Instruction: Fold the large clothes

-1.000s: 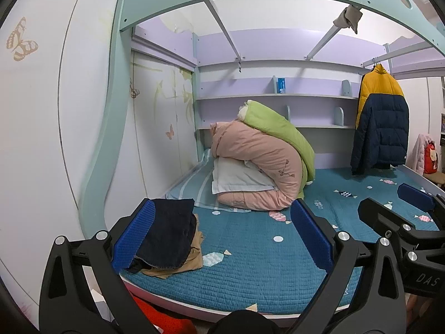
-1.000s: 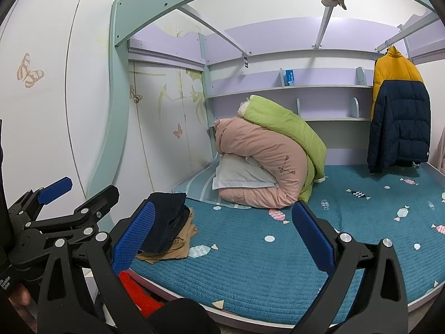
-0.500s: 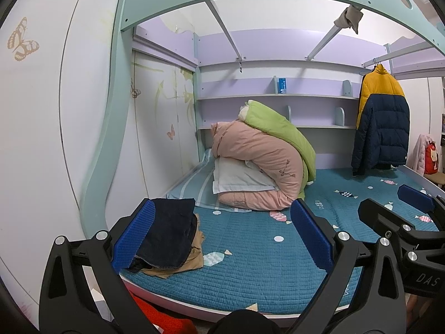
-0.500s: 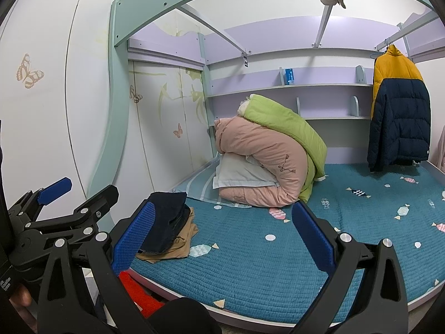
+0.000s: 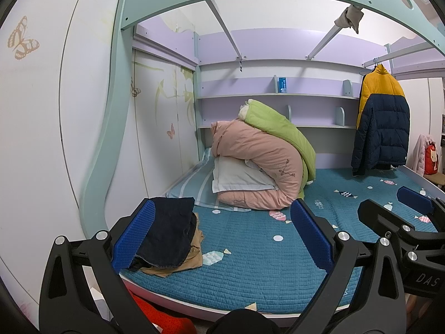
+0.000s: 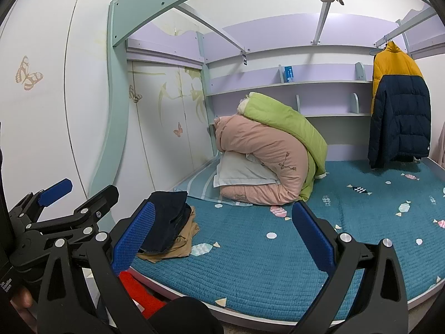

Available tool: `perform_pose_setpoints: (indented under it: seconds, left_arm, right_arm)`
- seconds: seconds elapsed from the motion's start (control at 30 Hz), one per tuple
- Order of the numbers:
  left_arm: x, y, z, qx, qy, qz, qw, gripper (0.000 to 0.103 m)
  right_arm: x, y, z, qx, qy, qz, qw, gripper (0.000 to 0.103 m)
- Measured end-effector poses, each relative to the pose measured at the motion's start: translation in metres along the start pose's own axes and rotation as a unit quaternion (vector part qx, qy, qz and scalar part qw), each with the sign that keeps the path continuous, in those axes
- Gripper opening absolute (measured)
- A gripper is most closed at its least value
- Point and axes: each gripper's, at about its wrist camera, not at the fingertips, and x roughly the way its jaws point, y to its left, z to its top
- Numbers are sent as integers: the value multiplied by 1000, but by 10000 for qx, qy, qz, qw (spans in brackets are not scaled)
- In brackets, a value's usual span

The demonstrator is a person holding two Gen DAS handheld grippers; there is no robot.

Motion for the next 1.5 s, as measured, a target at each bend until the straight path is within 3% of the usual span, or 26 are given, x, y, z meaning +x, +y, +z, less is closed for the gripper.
perform_pose_setpoints:
  seconds: [0.87,1.5]
  left_arm:
    - [8,-14,-9,42,110,151,9998,98]
    - [48,-70,-9,434,342,521,9971,98]
  right_arm:
    - [10,-6,-5,164,86,-12,9998,95]
    - [44,-60,-17,632,257,-4,9977,95]
